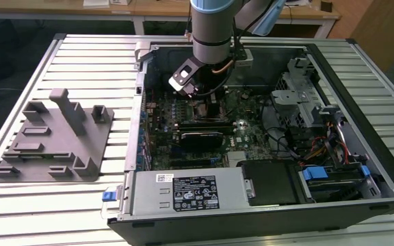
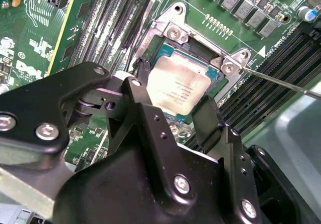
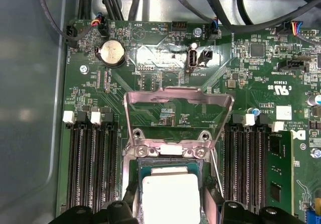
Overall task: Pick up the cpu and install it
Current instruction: 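Place the cpu into insertion slot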
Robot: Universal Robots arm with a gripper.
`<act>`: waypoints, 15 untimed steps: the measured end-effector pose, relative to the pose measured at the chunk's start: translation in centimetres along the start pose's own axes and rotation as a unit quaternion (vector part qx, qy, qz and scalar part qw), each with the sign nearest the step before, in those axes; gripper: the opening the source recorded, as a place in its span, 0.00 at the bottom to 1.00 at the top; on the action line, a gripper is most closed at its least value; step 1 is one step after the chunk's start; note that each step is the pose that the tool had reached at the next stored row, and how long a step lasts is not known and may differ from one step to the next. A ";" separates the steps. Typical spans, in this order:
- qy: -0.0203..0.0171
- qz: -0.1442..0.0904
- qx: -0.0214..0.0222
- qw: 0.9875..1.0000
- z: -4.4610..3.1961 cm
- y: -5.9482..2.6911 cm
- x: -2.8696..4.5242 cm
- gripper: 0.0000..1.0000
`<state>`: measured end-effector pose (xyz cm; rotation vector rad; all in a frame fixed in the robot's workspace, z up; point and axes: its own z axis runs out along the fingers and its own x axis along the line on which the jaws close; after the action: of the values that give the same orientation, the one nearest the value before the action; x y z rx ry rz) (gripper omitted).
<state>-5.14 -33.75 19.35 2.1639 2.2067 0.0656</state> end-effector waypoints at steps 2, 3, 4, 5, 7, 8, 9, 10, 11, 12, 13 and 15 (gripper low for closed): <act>0.000 0.000 0.000 1.000 -0.02 0.00 -0.01 0.62; 0.000 0.000 0.000 1.000 -0.02 0.00 0.00 0.62; 0.000 0.000 0.000 1.000 -0.02 0.00 0.00 0.62; 0.000 0.000 0.000 1.000 -0.03 0.00 0.00 0.60; 0.000 0.000 0.000 1.000 -0.04 0.00 -0.01 0.54; 0.000 0.000 0.000 1.000 -0.04 0.00 -0.01 0.54; 0.000 0.000 0.000 1.000 -0.04 0.00 -0.01 0.53; 0.000 0.000 0.000 1.000 -0.04 0.00 -0.01 0.53; 0.000 0.000 0.000 1.000 -0.04 0.00 0.00 0.53; 0.000 0.001 0.000 1.000 -0.05 0.00 -0.01 0.53; 0.000 0.004 0.000 1.000 -0.05 0.00 -0.01 0.53; -0.001 0.011 0.000 1.000 -0.05 0.00 -0.01 0.53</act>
<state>-5.14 -33.76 19.39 2.1880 2.1820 0.0642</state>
